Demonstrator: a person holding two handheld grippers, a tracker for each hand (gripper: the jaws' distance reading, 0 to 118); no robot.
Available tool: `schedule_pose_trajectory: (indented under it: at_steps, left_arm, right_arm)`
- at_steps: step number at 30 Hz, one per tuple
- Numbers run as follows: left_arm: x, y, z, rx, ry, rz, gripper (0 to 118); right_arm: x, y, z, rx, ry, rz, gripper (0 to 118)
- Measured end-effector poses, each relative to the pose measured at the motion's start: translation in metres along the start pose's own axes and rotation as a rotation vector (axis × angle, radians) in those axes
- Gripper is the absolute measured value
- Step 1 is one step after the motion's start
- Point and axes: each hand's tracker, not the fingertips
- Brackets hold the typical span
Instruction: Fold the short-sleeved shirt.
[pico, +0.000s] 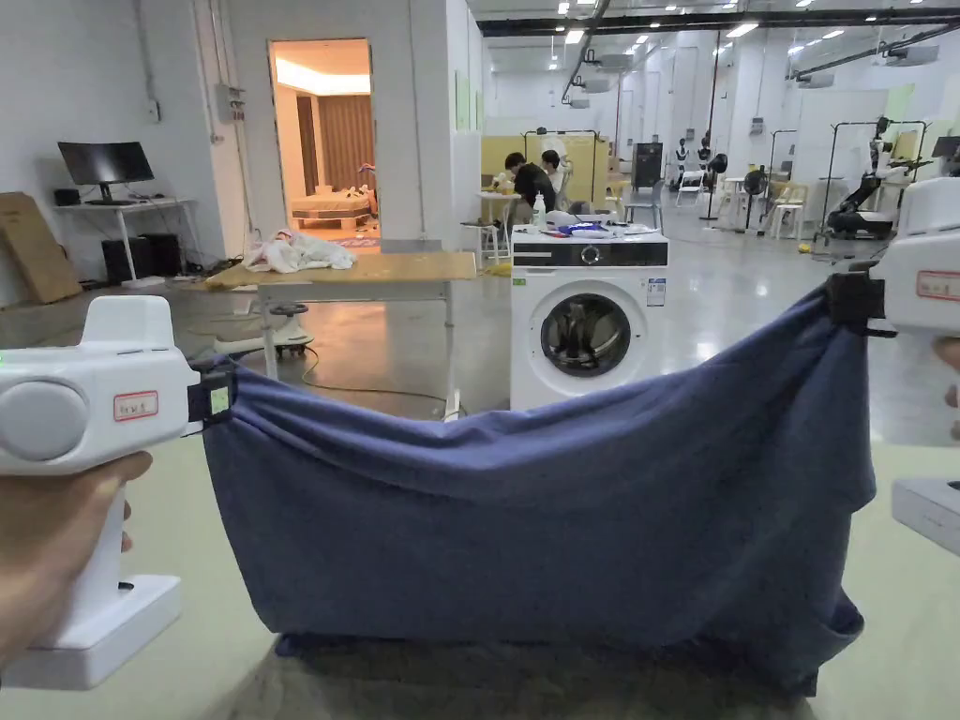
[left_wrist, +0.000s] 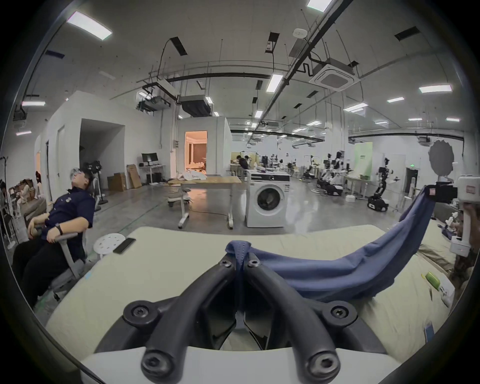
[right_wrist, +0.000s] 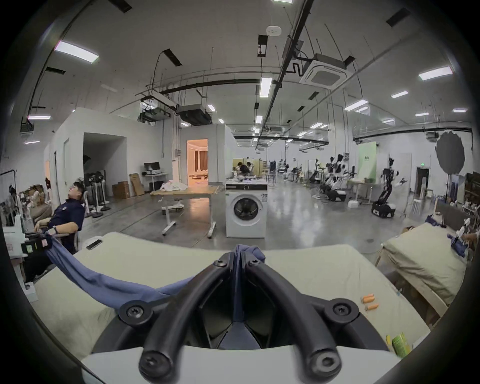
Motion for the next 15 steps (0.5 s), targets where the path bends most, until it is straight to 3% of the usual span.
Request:
schedule_pose_trajectory:
  at_steps: [7,15]
  left_arm:
    - [0.004,-0.095,0.1,-0.068,-0.119,0.034,0]
    - [0.01,-0.208,0.227,-0.102,-0.142,0.092,0]
  right_arm:
    - [0.009,-0.087,0.096,-0.055,0.064,-0.008,2]
    - [0.015,-0.209,0.229,-0.075,0.099,-0.118,2]
